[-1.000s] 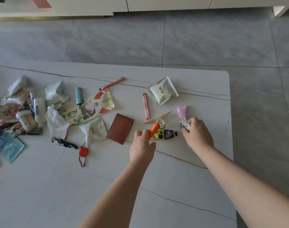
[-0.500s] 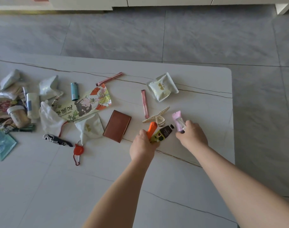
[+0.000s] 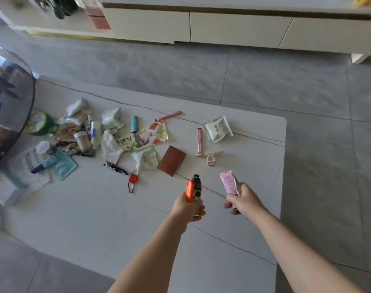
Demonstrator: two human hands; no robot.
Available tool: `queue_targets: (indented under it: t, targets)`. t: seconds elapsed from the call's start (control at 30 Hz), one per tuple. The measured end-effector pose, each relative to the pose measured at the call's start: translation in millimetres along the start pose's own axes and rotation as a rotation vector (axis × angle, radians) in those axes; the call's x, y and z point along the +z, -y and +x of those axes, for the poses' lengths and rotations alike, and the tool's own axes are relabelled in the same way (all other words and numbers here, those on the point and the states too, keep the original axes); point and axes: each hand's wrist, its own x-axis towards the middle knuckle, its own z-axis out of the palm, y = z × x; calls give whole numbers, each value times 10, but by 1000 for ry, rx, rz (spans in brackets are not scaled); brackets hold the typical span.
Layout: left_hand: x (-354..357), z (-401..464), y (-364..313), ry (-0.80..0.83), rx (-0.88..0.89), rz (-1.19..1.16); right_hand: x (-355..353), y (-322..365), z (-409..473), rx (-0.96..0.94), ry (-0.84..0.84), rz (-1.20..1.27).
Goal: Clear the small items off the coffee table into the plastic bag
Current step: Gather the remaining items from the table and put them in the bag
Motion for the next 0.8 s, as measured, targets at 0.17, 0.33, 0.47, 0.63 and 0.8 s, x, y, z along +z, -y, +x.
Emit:
queue_targets:
  t: [0.17,0.33,0.47,0.63,0.8]
  targets:
    - [-294,-938,-72,15,-1,-250,78,415,-775,-78,108,-11]
    - [-651,-1794,17,10,61,-461,311,812,-1532,-176,228,-77]
    - [-988,-2369,175,10,104,-597,643,1131,-2104,-266,291,-101]
    - [-1552,-2958,438,-72,172,-719,1203,1513,-2768,-331,416,-122]
    - [-2277,-3541,779,-196,271,-862,1950,1812,-3382,-415,550,-215]
